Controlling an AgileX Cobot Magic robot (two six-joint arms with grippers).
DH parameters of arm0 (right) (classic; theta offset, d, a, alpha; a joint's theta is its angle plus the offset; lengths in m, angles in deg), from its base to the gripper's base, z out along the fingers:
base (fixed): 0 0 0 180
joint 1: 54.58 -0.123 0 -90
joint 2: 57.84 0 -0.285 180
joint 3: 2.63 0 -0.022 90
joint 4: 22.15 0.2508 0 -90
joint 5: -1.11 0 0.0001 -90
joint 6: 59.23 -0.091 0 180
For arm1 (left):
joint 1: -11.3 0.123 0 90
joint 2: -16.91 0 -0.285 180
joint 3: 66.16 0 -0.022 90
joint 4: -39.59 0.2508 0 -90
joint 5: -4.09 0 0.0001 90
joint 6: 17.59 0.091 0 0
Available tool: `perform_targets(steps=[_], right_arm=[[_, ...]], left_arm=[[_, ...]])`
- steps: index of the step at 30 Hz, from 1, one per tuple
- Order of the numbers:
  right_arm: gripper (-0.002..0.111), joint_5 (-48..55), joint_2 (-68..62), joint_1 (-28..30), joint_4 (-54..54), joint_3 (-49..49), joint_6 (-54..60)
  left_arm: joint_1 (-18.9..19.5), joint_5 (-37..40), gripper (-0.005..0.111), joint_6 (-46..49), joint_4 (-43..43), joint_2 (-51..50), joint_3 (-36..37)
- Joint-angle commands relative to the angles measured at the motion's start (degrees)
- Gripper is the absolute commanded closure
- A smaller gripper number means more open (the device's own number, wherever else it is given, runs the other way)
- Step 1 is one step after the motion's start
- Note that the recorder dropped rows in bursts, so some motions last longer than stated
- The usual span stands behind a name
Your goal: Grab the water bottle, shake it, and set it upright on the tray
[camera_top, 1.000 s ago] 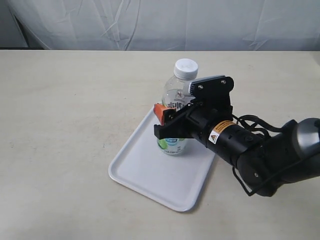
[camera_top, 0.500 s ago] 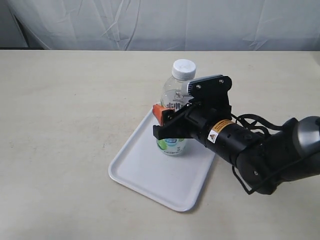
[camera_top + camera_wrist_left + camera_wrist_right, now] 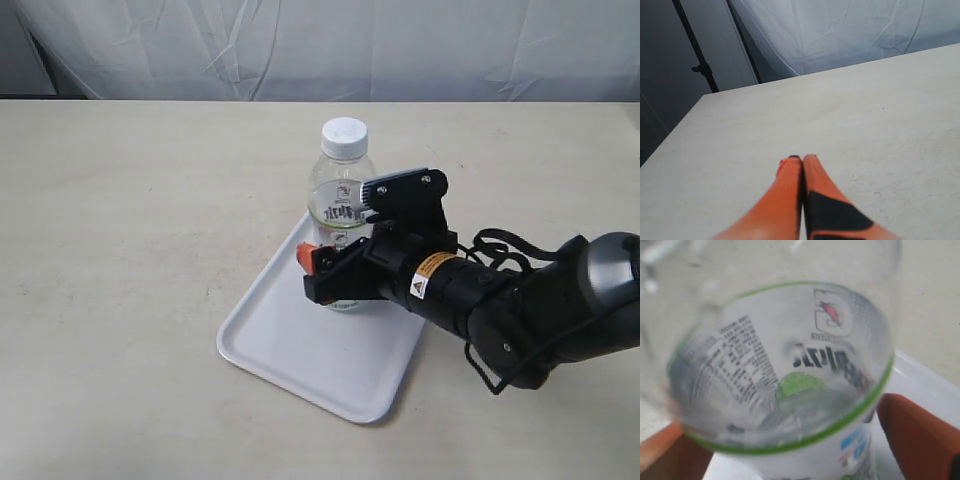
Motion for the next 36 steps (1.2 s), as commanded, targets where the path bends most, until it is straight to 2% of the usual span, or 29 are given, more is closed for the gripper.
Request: perform_targets(steps=[1,14,16,21,27,33,36], right_arm=[[0.023,4.9,0.0,0.1,-0.2,0.3,-0.1],[0.024,19.7,2.2,0.1,-0.3,0.4,0.3],[0.034,22.0,3.8,0.1,-0.3,0.4,0.3],[0.074,29.2,8.4,0.1,-2.3,0.4,0.3],[0.109,40.0,14.0,0.1,-2.8,0.4,0.6],[0.109,45.5,24.9,-1.4,-2.2,3.7,0.2],[0.109,57.7,36.5,-2.6,0.6,3.9,0.2]], left_arm=[[0.0,-0.8,0.107,-0.5,0.3,0.2,0.1],[0.0,-0.8,0.107,-0.5,0.3,0.2,0.1],[0.0,-0.8,0.107,-0.5,0.3,0.2,0.1],[0.0,-0.8,0.107,-0.5,0.3,0.2,0.1],[0.0,-0.8,0.107,-0.5,0.3,0.2,0.1],[0.0,-0.8,0.107,-0.5,0.3,0.2,0.1],[0.0,-0.8,0.107,-0.5,0.3,0.2,0.1]])
